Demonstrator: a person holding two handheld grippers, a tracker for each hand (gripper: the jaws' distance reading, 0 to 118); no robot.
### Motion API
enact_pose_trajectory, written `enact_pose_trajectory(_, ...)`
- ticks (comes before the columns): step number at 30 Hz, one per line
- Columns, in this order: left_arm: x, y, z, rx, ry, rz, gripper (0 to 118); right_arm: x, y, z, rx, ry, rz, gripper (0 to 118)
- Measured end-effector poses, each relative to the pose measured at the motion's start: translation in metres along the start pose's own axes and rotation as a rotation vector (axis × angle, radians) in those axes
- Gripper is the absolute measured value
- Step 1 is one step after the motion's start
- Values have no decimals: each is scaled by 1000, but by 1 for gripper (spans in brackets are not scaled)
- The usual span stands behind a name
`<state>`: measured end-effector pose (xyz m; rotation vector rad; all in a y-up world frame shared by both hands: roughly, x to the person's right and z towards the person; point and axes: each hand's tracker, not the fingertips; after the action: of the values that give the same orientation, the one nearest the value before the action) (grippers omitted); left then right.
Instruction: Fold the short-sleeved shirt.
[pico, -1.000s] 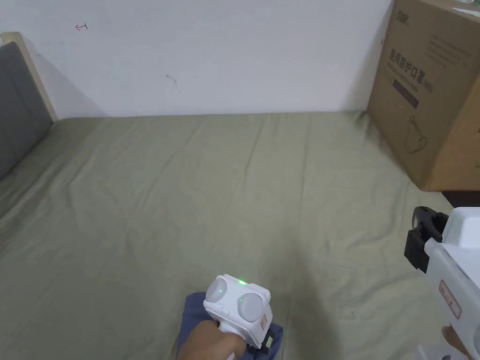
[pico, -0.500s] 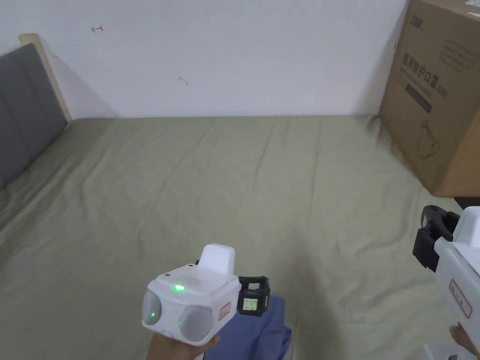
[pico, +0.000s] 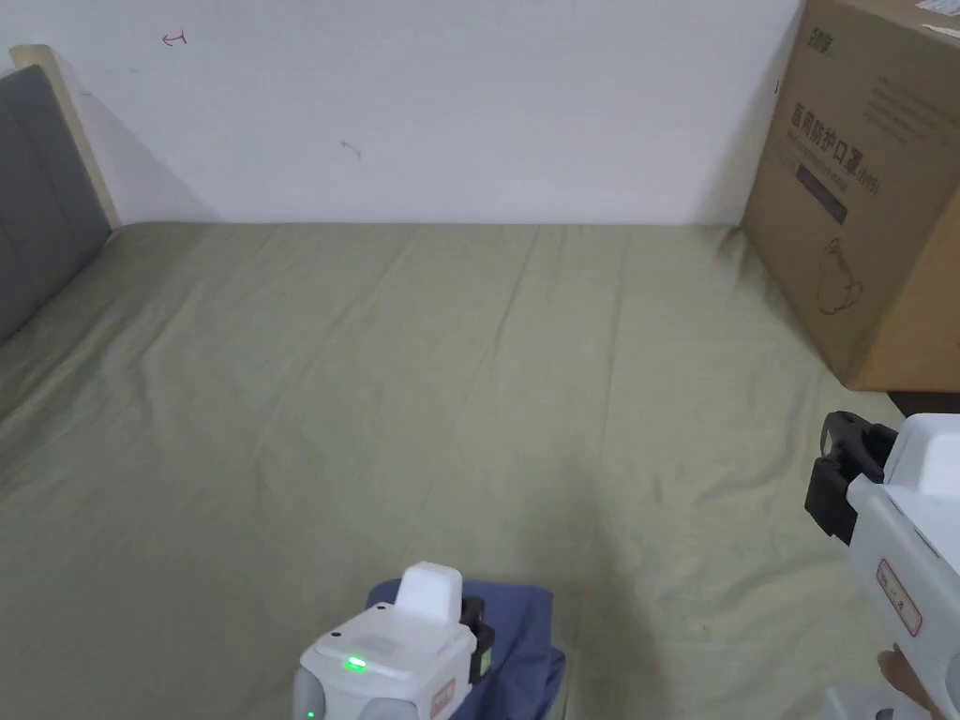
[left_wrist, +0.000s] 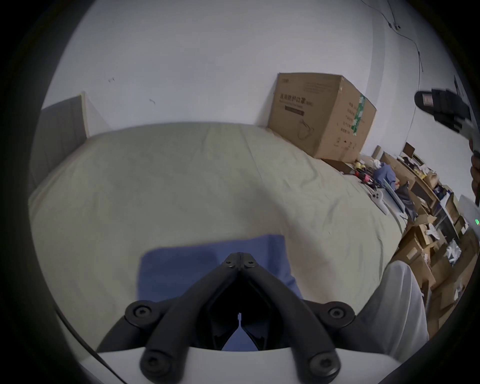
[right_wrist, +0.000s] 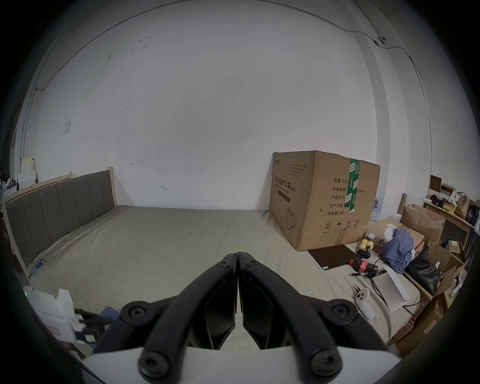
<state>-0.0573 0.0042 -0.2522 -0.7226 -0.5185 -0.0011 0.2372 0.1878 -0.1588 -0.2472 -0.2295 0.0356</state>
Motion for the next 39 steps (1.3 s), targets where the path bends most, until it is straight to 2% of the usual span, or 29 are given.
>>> enact_pose_trajectory(3,18,-13,-17,-41,-51,-17,0,4,-2,-2,-8,-7,1,1)
enact_pose_trajectory(7,33,-36,-51,-175,-36,-75,0,9,-6,-3,-22,-19,1,1)
enact_pose_trajectory(9,32,-47,-58,-166,-38,-51,0,11,-7,-2,-28,-22,0,1)
enact_pose_trajectory(12,27,-45,-57,-138,-40,74,0,13,-10,-1,-32,-28,-1,1)
enact_pose_trajectory(18,32,-38,-46,-124,-26,35,0,14,-9,2,-34,-30,-6,1)
enact_pose_trajectory(22,31,-3,-9,15,-4,76,0,9,-2,5,-15,-20,0,1)
enact_pose_trajectory(27,15,53,48,217,72,-7,0,-5,7,7,15,6,-1,1)
enact_pose_trajectory(32,-18,105,104,368,152,-23,0,-24,17,9,45,38,0,1)
enact_pose_trajectory(39,-64,140,158,517,318,-77,0,-48,28,11,85,76,-6,1)
